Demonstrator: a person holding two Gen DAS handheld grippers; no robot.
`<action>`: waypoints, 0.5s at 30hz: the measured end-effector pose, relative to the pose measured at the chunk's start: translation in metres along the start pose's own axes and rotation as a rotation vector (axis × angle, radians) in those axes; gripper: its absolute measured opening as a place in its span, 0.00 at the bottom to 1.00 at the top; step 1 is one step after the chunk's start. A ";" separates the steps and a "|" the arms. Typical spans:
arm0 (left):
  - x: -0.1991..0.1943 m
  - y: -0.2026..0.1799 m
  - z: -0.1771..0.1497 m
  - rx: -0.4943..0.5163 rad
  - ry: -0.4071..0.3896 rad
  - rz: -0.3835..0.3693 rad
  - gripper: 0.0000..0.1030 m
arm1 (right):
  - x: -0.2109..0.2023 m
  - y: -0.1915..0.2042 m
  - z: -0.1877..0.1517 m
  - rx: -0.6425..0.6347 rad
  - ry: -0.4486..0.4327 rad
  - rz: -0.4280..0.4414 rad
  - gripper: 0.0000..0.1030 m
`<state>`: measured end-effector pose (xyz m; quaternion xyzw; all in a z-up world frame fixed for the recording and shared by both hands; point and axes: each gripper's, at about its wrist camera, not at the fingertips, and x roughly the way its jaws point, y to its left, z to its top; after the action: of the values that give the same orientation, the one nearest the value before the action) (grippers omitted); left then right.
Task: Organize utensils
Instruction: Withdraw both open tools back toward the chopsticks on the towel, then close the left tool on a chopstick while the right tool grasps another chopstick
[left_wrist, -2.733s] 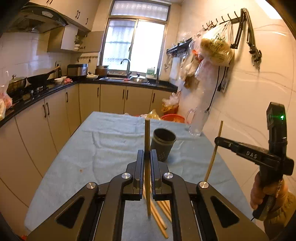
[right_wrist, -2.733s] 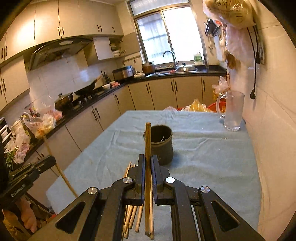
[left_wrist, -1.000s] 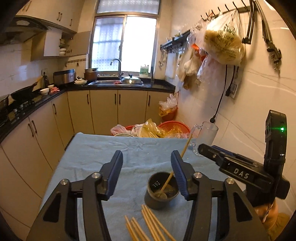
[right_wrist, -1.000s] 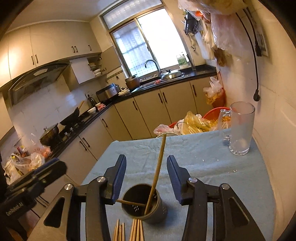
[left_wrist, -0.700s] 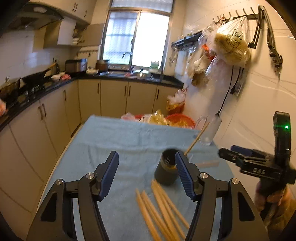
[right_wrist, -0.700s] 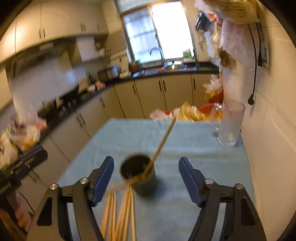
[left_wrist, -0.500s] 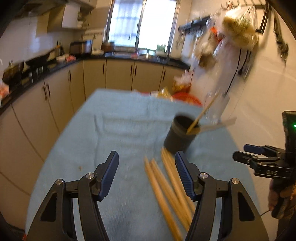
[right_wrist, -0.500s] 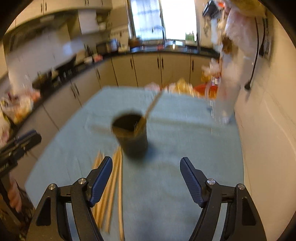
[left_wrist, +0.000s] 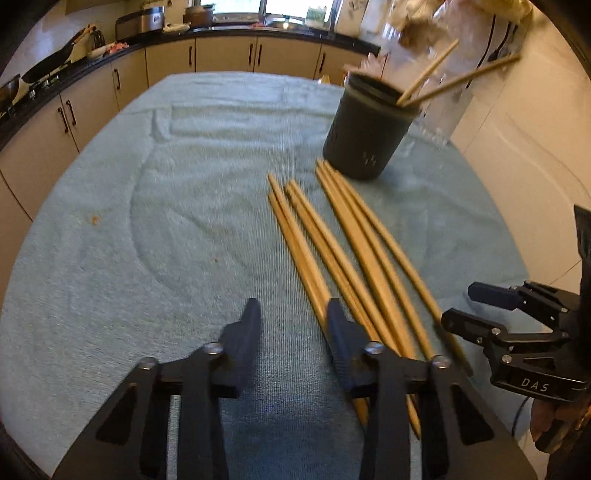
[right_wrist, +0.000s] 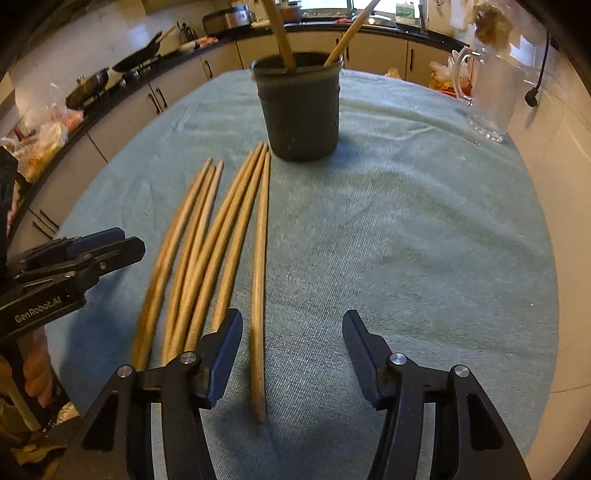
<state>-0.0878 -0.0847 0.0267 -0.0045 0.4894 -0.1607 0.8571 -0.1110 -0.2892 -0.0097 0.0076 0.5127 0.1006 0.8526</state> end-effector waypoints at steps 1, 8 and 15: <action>0.004 -0.001 -0.001 -0.001 0.011 0.001 0.28 | 0.003 0.000 0.000 0.001 0.005 -0.002 0.58; 0.007 -0.004 0.000 -0.003 -0.002 -0.014 0.28 | 0.010 0.006 0.000 -0.027 0.003 -0.047 0.57; 0.011 -0.015 0.001 0.049 -0.022 0.044 0.23 | 0.014 0.009 0.003 -0.030 -0.012 -0.083 0.55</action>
<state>-0.0856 -0.1024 0.0209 0.0256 0.4756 -0.1536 0.8658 -0.1038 -0.2779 -0.0198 -0.0259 0.5059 0.0730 0.8591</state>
